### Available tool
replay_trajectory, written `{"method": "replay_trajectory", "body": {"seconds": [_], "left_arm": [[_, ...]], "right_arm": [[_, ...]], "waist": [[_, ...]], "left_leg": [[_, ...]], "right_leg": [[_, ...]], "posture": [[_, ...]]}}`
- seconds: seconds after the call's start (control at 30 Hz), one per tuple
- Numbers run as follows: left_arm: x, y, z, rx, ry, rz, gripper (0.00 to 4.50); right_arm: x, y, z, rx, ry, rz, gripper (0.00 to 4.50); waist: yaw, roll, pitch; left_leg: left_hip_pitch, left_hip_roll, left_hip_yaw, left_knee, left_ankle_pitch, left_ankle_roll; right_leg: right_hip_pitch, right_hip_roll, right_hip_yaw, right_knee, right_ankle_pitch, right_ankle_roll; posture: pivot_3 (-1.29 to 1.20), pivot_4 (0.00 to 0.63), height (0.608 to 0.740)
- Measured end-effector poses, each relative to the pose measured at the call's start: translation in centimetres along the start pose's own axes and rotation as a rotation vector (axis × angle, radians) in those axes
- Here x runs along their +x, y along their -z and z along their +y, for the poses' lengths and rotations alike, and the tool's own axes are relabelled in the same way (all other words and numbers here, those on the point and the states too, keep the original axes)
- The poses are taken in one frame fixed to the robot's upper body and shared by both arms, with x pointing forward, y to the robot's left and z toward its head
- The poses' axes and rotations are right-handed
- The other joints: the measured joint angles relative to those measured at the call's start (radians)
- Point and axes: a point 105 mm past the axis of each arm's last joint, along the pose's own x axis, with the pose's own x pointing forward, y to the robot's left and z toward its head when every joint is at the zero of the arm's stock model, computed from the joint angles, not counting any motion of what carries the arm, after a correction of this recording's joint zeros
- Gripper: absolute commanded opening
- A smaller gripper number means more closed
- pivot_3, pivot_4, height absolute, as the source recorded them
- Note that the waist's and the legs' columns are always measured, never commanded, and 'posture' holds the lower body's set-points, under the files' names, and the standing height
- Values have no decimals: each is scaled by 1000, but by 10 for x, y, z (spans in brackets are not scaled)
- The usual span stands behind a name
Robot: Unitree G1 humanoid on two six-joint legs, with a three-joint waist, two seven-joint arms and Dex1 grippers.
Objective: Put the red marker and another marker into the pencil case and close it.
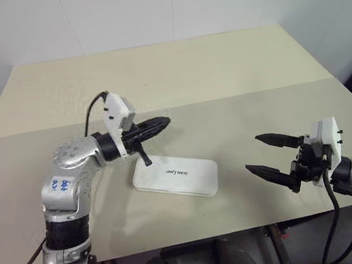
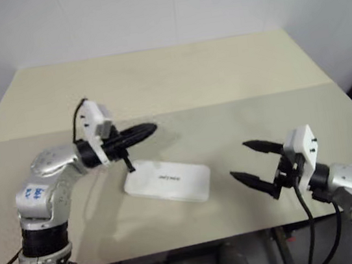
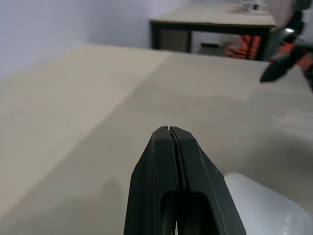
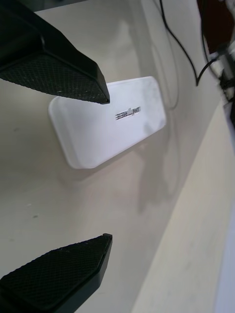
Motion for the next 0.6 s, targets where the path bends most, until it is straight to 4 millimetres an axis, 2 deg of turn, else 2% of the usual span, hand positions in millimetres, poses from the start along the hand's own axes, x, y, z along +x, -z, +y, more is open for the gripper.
{"method": "replay_trajectory", "body": {"seconds": [0.03,0.13,0.27,0.43,0.6], "left_arm": [[-3,0,1,-2,-33,-49,586],[-21,-6,-2,47,-50,-171,1480],[-54,-13,-18,106,69,-308,2737],[-88,-2,-28,117,270,-268,4385],[-110,14,-31,187,450,-147,4447]], "right_arm": [[0,1,-1,3,-1,2,4500],[0,1,-4,-12,-23,13,4500],[-1,1,-13,-32,-38,24,4500],[3,-7,-25,-74,-74,22,4500],[17,-16,-38,-121,-124,24,4500]], "waist": [[2,0,2],[0,-3,6],[0,-3,7],[-3,-3,8],[-6,-2,9]], "left_leg": [[0,0,0,1,0,0],[0,0,2,2,0,0],[0,0,4,3,0,0],[1,0,6,3,0,-1],[0,1,9,2,-2,-1]], "right_leg": [[0,0,0,0,0,0],[0,0,1,0,0,0],[0,0,2,-1,1,-1],[0,0,3,-3,2,-3],[-1,-1,4,-6,3,-4]], "posture": [[0,150,740],[0,150,740],[0,150,740],[0,150,740],[0,150,740]]}}
